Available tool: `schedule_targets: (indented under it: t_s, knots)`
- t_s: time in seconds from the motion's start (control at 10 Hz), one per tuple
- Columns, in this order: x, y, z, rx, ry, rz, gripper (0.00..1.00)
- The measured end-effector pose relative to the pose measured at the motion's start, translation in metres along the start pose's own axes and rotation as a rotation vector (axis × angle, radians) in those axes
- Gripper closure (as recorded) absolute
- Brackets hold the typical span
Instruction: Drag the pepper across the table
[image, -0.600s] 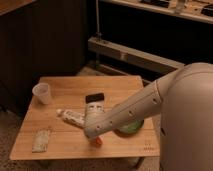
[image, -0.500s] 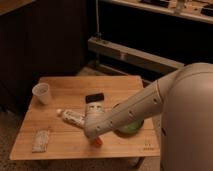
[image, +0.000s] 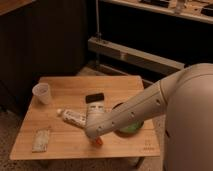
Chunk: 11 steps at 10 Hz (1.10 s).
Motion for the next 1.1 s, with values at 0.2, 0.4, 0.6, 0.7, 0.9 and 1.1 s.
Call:
schedule_targets:
  t_s: [0.2, 0.4, 0.6, 0.7, 0.9, 1.1]
  knots:
    - [0.001, -0.002, -0.001, 0.002, 0.000, 0.013, 1.00]
    - [0.003, -0.005, -0.001, 0.004, 0.001, 0.028, 1.00]
    - [0.009, -0.010, 0.000, 0.008, -0.003, 0.046, 1.00]
    - [0.012, -0.013, 0.002, 0.010, -0.003, 0.054, 1.00]
    - [0.018, -0.018, 0.003, 0.015, 0.001, 0.070, 1.00]
    - [0.025, -0.024, 0.008, 0.018, 0.019, 0.097, 1.00]
